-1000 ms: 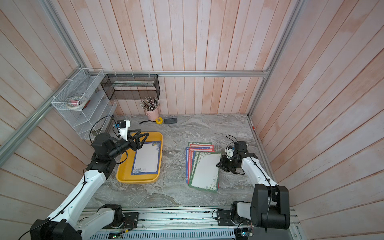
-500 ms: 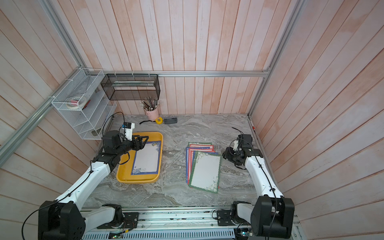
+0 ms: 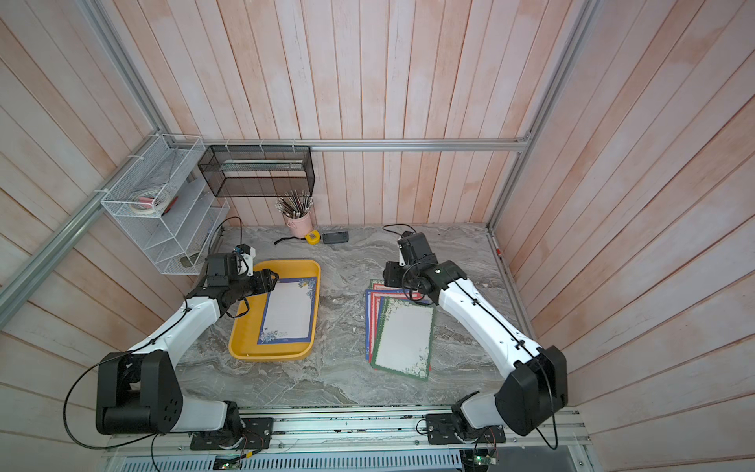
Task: Take out the stationery paper from the storage box
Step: Place the stationery paper at the center of the board, then pick up the stationery paper from the storage box.
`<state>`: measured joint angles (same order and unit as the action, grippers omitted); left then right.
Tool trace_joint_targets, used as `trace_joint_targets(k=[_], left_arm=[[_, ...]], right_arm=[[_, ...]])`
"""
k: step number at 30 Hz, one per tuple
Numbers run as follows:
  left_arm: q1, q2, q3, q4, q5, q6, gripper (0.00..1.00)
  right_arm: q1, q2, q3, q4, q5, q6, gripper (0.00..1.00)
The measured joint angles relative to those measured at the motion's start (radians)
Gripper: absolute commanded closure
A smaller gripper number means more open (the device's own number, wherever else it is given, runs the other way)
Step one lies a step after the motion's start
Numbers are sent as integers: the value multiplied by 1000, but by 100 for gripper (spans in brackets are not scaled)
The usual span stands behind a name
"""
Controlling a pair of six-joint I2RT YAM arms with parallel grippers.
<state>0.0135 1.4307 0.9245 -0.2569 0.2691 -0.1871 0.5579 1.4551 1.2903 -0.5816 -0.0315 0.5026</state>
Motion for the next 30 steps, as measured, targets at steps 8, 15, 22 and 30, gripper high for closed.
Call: trace_joint_targets(k=[8,15,22,30], left_arm=[[1,57,11,-55,-27,0,28],[1,112,32,-90,-52,0,28],[1,175,43,-108,-71,1,28],[1,262,87,-127,-84,3,28]], right_arm=[[113,219,48,229,-204,101,42],[139,351,99,326,-307,155,42],[163,445,153,359,-383,182,42],[207,486,195,379,-414,186,42]])
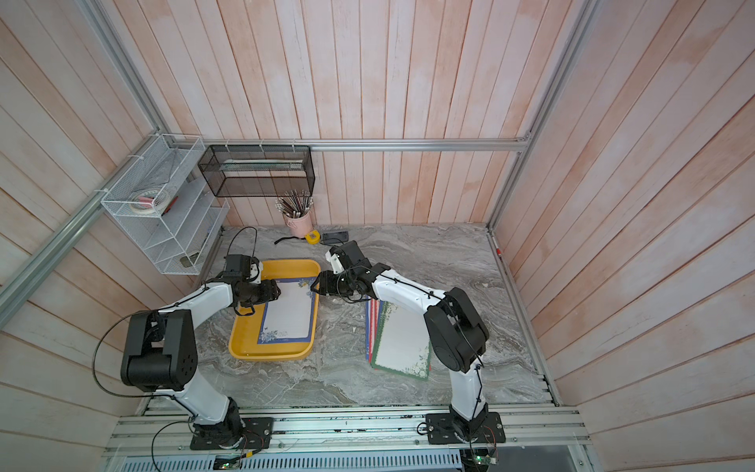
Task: Take out the stationery paper from the storage box
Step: Pick up the stationery paper from the storage box.
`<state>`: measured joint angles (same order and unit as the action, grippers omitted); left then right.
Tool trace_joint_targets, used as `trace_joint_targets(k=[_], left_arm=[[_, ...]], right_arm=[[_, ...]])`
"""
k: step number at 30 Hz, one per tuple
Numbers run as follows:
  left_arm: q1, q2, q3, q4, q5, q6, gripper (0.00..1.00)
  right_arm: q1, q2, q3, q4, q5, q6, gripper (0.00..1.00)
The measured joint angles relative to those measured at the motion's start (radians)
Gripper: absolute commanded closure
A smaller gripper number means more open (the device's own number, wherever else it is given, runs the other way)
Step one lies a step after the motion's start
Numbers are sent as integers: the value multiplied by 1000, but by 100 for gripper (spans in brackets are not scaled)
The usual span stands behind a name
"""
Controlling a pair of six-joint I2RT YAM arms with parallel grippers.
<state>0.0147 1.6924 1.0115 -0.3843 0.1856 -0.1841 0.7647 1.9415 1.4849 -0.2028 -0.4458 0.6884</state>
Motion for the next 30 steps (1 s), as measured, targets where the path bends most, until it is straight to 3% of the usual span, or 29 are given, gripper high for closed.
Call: trace_joint_targets(k=[30], left_arm=[[0,15,0,-28,-12,0,27]], right_arm=[[0,51,-15,69,-6,29,41]])
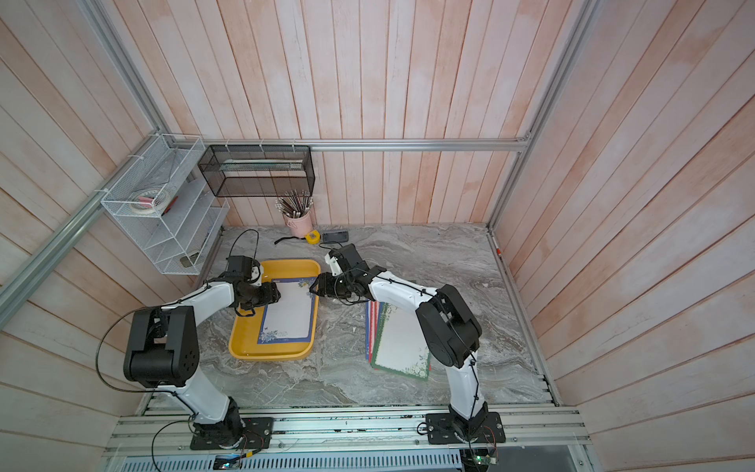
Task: Take out the stationery paper from the storage box
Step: Pick up the stationery paper from the storage box.
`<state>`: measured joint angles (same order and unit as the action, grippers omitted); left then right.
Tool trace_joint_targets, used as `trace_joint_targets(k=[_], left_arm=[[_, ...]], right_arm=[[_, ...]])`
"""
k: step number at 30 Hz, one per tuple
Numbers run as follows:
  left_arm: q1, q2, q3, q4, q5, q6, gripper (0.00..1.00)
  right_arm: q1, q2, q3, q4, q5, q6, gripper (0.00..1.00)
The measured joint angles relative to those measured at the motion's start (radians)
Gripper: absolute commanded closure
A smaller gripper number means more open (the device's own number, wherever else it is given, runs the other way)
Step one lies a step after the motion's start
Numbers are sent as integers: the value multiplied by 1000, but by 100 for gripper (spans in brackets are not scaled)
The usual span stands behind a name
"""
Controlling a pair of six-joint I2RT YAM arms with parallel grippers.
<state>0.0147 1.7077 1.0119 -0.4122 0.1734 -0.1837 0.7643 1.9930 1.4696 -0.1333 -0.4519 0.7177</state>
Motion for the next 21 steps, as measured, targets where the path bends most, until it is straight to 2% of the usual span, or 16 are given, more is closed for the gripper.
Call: trace_joint_targets(k=[8,21], left_arm=[[0,33,1,-8,-3,0,27],[0,58,28,-11,16,0,27]], right_arm=[[0,17,-13,26,-18,15,42],[0,79,-13,47,-50,31,50]])
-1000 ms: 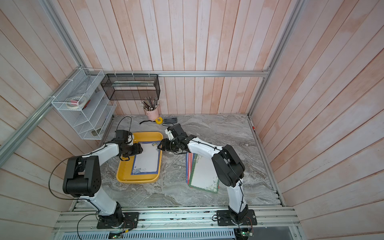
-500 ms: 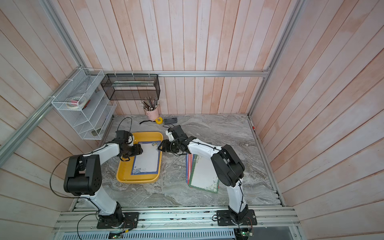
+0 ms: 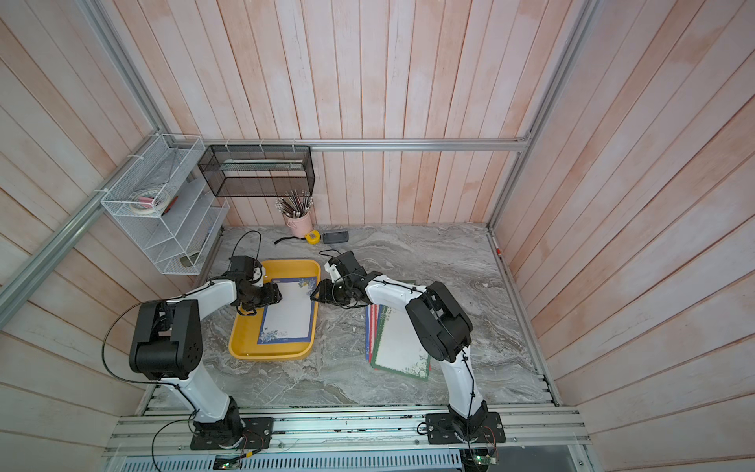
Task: Take out the stationery paper from the storage box
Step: Pick up the stationery paper from the storage box.
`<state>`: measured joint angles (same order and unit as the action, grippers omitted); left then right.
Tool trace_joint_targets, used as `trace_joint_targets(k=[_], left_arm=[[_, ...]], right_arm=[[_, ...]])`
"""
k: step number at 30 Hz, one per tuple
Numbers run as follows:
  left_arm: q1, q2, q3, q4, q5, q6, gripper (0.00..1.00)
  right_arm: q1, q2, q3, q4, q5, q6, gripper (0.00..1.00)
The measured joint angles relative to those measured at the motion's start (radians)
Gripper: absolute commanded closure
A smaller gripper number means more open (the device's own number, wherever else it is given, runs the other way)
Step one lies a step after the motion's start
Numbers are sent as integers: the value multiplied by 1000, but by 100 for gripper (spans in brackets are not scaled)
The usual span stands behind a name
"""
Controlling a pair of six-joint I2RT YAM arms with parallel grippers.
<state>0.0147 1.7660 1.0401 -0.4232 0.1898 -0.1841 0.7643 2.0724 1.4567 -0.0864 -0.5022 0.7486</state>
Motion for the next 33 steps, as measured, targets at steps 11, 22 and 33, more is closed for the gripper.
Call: trace_joint_targets(k=[11,22,33], left_arm=[[0,1,2,0,27,0,27],[0,-8,1,4,68,-8,31],[0,-150,-39,58,144,-29,37]], right_arm=[[0,26,2,9,-21,12,67],[0,39,6,16,-31,18,70],[1,39,6,19,-31,18,70]])
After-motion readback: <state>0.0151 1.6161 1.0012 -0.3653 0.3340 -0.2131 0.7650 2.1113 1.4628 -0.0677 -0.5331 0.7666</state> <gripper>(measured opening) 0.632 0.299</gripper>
